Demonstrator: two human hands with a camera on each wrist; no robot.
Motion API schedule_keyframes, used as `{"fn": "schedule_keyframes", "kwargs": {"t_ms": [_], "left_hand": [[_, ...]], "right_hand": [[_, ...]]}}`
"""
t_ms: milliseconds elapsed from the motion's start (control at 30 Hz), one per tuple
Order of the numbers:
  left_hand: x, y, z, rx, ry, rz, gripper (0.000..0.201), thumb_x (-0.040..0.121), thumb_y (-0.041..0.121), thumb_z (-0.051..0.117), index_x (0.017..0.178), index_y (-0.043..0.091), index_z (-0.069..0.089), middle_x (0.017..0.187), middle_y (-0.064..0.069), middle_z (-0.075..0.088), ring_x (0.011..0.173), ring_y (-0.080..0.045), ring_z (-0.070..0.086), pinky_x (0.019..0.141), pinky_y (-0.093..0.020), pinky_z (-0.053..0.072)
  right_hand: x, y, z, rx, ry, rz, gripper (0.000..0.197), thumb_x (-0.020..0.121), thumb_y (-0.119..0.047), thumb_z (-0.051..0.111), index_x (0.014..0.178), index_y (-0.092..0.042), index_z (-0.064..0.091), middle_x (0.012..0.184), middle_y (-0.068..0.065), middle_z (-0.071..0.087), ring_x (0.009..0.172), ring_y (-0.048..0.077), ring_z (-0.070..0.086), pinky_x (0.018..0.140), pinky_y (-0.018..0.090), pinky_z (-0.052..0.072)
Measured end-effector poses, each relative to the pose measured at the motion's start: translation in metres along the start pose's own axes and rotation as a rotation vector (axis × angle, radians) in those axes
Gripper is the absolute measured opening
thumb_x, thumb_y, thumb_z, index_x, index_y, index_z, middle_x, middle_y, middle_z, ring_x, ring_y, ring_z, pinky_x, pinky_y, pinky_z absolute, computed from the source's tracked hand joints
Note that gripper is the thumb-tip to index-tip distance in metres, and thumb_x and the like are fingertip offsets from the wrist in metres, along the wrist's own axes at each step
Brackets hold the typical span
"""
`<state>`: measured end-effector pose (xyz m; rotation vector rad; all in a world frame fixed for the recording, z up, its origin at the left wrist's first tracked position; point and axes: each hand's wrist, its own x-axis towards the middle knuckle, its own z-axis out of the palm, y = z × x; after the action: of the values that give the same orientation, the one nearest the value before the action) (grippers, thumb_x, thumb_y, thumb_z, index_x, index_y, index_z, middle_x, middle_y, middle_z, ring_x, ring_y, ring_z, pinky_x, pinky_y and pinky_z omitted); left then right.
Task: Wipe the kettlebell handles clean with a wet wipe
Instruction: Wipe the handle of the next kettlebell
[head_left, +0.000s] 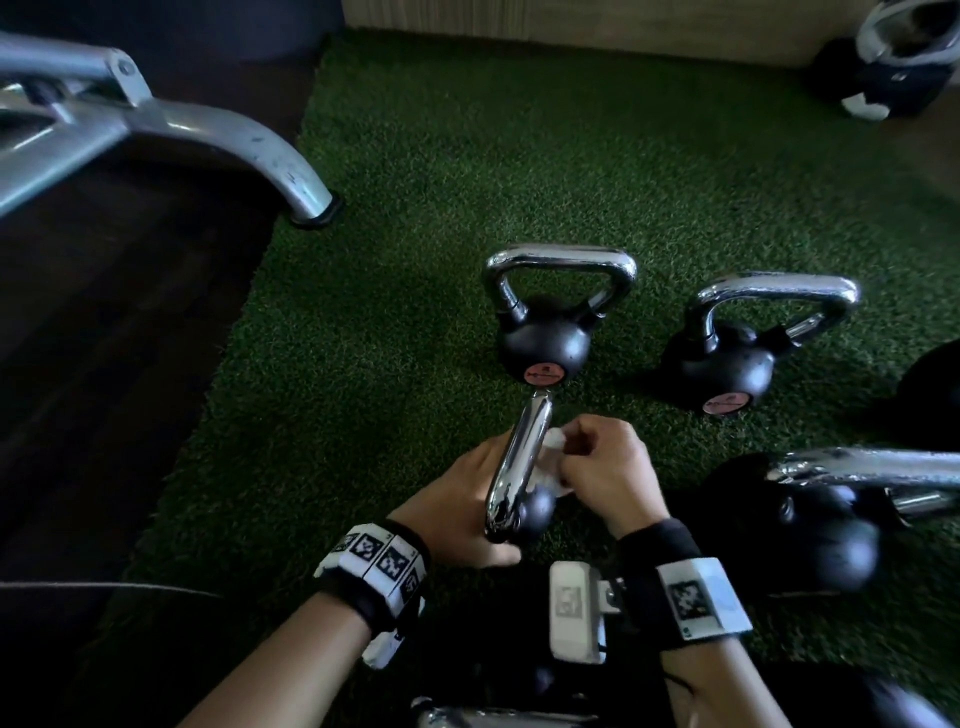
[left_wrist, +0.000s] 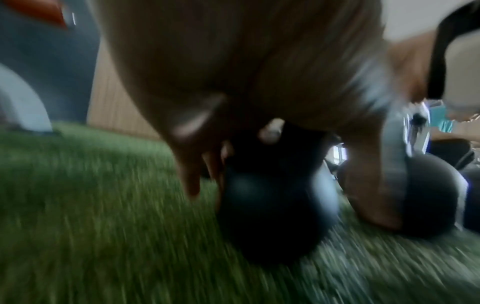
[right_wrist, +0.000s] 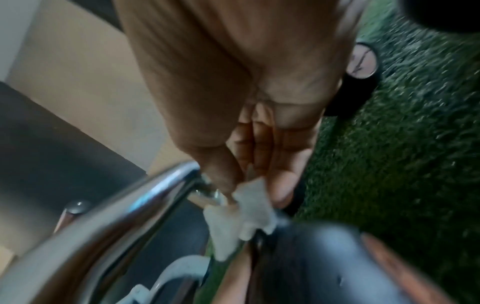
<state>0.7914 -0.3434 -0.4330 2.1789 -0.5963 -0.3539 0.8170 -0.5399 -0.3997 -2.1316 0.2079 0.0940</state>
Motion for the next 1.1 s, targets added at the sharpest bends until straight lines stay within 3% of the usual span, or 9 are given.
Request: {"fn": "schedule_keyframes", "kwargs": {"t_ms": [100, 167, 300, 400, 567, 667, 900, 1000, 1100], "left_hand": [[-0.013, 0.005, -0.019, 0.004, -0.145, -0.109, 0.153, 0.061, 0.047, 0.095, 0.160, 0.025, -0.020, 0.167, 0.020, 0.000, 0.153, 0.003, 0.011, 0.124, -0.018, 0.018], [-0.024, 0.021, -0.030, 0.005, -0.078, -0.160, 0.150, 0.063, 0.065, 0.087, 0.155, 0.040, -0.029, 0.165, 0.027, 0.003, 0.149, 0.008, 0.013, 0.121, -0.017, 0.016], [-0.026, 0.050, -0.029, 0.197, 0.241, -0.033, 0.114, 0.071, 0.060, 0.081, 0.162, 0.027, 0.021, 0.150, 0.015, 0.040, 0.138, -0.002, 0.041, 0.119, -0.026, 0.035], [-0.020, 0.058, -0.029, 0.334, 0.297, -0.004, 0.102, 0.071, 0.052, 0.078, 0.157, 0.019, 0.035, 0.136, 0.011, 0.051, 0.123, -0.009, 0.044, 0.111, -0.026, 0.039], [-0.016, 0.056, -0.050, 0.426, 0.108, 0.017, 0.100, 0.072, 0.044, 0.079, 0.159, 0.031, 0.031, 0.137, 0.017, 0.047, 0.124, -0.009, 0.037, 0.108, -0.030, 0.043], [-0.002, 0.057, -0.070, 0.521, -0.052, 0.042, 0.098, 0.078, 0.037, 0.081, 0.158, 0.044, 0.026, 0.130, 0.016, 0.046, 0.118, -0.008, 0.042, 0.101, -0.034, 0.050], [0.012, 0.049, -0.092, 0.460, -0.092, -0.041, 0.082, 0.072, 0.035, 0.090, 0.144, 0.046, 0.052, 0.095, 0.015, 0.052, 0.086, 0.001, 0.053, 0.081, -0.025, 0.050], [0.006, 0.045, -0.092, 0.411, -0.076, -0.077, 0.082, 0.070, 0.036, 0.091, 0.143, 0.046, 0.054, 0.096, 0.016, 0.054, 0.088, 0.003, 0.056, 0.080, -0.022, 0.050], [0.013, 0.051, -0.112, 0.473, -0.303, -0.211, 0.100, 0.067, 0.037, 0.093, 0.150, 0.049, 0.038, 0.108, 0.020, 0.051, 0.102, 0.000, 0.056, 0.088, -0.026, 0.051]], "right_hand": [[0.006, 0.016, -0.019, -0.022, 0.101, 0.022, 0.018, 0.076, -0.030, 0.082, 0.079, -0.025, 0.065, 0.073, -0.004, 0.074, 0.068, 0.018, 0.072, 0.063, 0.033, 0.060], [0.014, 0.023, -0.019, -0.061, 0.112, 0.009, 0.017, 0.078, -0.031, 0.075, 0.085, -0.027, 0.060, 0.077, -0.004, 0.075, 0.070, 0.020, 0.073, 0.068, 0.040, 0.062], [0.030, 0.016, -0.005, 0.063, -0.166, -0.075, 0.035, 0.075, -0.018, 0.070, 0.102, -0.039, 0.067, 0.094, -0.007, 0.077, 0.089, 0.013, 0.072, 0.087, 0.044, 0.060], [0.031, 0.011, 0.000, 0.079, -0.320, -0.153, 0.037, 0.072, -0.021, 0.079, 0.105, -0.034, 0.071, 0.093, -0.010, 0.074, 0.090, 0.006, 0.065, 0.093, 0.041, 0.053], [0.028, 0.024, -0.012, 0.002, -0.284, -0.170, 0.034, 0.068, -0.042, 0.089, 0.096, -0.039, 0.070, 0.084, -0.016, 0.072, 0.079, 0.005, 0.064, 0.082, 0.037, 0.053], [0.014, 0.034, -0.028, -0.054, -0.223, -0.148, 0.037, 0.065, -0.046, 0.091, 0.091, -0.031, 0.069, 0.082, -0.004, 0.072, 0.076, 0.014, 0.065, 0.077, 0.036, 0.052], [-0.013, 0.043, -0.024, -0.033, -0.036, -0.121, 0.036, 0.066, -0.031, 0.095, 0.085, -0.020, 0.067, 0.076, -0.003, 0.071, 0.073, 0.007, 0.063, 0.062, 0.012, 0.044], [-0.015, 0.039, -0.025, -0.029, -0.026, -0.120, 0.034, 0.065, -0.028, 0.095, 0.084, -0.023, 0.068, 0.072, -0.006, 0.067, 0.073, 0.003, 0.061, 0.062, 0.010, 0.043], [-0.020, 0.039, -0.033, -0.036, -0.079, -0.106, 0.034, 0.065, -0.023, 0.093, 0.082, -0.029, 0.065, 0.072, -0.011, 0.067, 0.073, 0.003, 0.062, 0.064, 0.013, 0.044]]}}
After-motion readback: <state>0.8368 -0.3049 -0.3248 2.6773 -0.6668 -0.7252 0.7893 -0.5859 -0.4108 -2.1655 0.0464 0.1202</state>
